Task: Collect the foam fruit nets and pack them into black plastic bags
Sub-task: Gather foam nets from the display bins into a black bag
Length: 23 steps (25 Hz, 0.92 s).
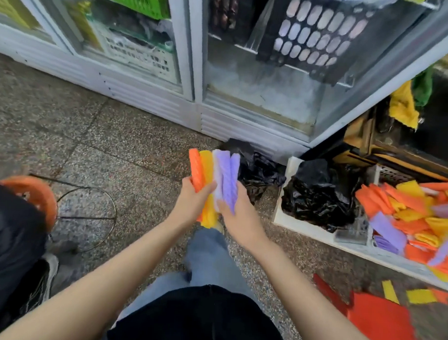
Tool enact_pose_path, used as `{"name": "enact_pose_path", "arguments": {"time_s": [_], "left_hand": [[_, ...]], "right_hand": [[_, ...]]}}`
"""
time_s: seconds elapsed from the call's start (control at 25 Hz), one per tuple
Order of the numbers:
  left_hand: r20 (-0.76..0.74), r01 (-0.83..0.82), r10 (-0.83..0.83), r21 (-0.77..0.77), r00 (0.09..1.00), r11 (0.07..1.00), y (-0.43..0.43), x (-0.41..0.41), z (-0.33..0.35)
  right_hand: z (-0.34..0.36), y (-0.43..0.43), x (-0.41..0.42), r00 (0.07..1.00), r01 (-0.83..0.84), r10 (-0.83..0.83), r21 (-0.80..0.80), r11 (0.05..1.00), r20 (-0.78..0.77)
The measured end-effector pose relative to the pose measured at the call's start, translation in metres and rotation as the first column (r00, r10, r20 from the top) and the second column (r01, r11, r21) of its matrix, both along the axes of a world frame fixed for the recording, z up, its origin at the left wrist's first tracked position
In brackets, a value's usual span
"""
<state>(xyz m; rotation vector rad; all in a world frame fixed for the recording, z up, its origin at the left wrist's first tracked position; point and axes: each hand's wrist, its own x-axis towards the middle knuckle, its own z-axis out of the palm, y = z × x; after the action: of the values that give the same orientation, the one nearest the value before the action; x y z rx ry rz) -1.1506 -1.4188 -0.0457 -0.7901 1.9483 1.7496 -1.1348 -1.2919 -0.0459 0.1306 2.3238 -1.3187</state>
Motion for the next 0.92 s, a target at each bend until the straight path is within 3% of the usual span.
{"name": "enact_pose_path", "arguments": {"time_s": [0.12, 0.28, 0.6, 0.72, 0.92], "left_hand": [[-0.07, 0.074, -0.063, 0.157, 0.996, 0.985, 0.021, -0.023, 0.014], [-0.209, 0.307, -0.265, 0.206, 0.941, 0.929, 0.041, -0.045, 0.005], [0.044, 0.392, -0.395, 0.062, 0.918, 0.918, 0.053, -0.129, -0.061], [0.12, 0.527, -0.534, 0.088, 0.837, 0.846, 0.073, -0.147, -0.091], [0.145, 0.703, -0.726, 0.184, 0.672, 0.687, 0.119, -0.157, -0.146]], "right_hand": [[-0.004, 0.016, -0.024, 0.996, 0.092, -0.089, -0.116, 0.989, 0.031], [-0.026, 0.038, -0.05, 0.954, 0.298, -0.295, -0.057, 0.953, 0.05], [-0.074, 0.055, -0.084, 0.876, 0.429, -0.429, 0.053, 0.902, 0.219], [-0.11, 0.053, -0.091, 0.782, 0.563, -0.562, 0.08, 0.823, 0.269], [-0.174, 0.074, -0.079, 0.546, 0.735, -0.775, 0.263, 0.625, 0.318]]}}
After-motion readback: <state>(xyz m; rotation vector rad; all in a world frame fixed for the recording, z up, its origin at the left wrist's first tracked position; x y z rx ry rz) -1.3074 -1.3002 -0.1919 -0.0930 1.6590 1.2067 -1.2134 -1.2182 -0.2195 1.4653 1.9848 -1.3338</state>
